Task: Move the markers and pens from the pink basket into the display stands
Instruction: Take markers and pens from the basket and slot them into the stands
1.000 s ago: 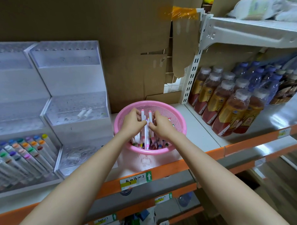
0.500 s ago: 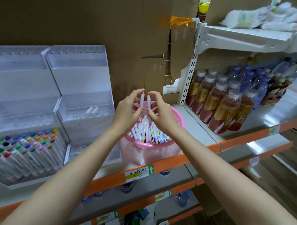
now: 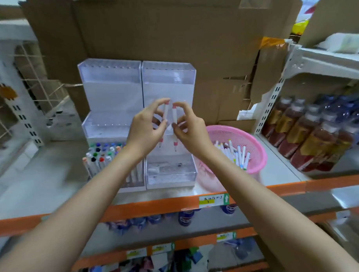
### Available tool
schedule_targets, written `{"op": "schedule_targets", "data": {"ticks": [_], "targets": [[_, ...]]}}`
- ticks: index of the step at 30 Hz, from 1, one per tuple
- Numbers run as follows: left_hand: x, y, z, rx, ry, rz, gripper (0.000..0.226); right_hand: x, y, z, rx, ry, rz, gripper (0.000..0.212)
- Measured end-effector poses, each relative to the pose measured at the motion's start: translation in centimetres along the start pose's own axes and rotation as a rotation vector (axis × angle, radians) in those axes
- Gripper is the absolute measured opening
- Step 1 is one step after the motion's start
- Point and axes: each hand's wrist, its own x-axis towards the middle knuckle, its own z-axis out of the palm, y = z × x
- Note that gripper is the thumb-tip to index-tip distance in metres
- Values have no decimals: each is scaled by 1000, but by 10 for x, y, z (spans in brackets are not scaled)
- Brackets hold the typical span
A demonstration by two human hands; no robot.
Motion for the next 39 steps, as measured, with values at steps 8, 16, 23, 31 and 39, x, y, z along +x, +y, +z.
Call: {"op": "schedule_targets", "data": {"ticks": [8,16,23,31,39], "targets": [[1,-48,-95,-38,69,-74,44,31,-62,70,115,53,60,44],[28,-81,-153,-71,119,3,44,71,-107,103,118,168,5,45],[61,-102,-165,-61,174,23,44,114,-113,117,73,232,-64,44],[69,-126,-146,-90,131,-16,44,130,-92,144,96,195,-140,44],[64,-142,-133,-77,223,7,42,131,-77,169,142,198,-172,38]]}}
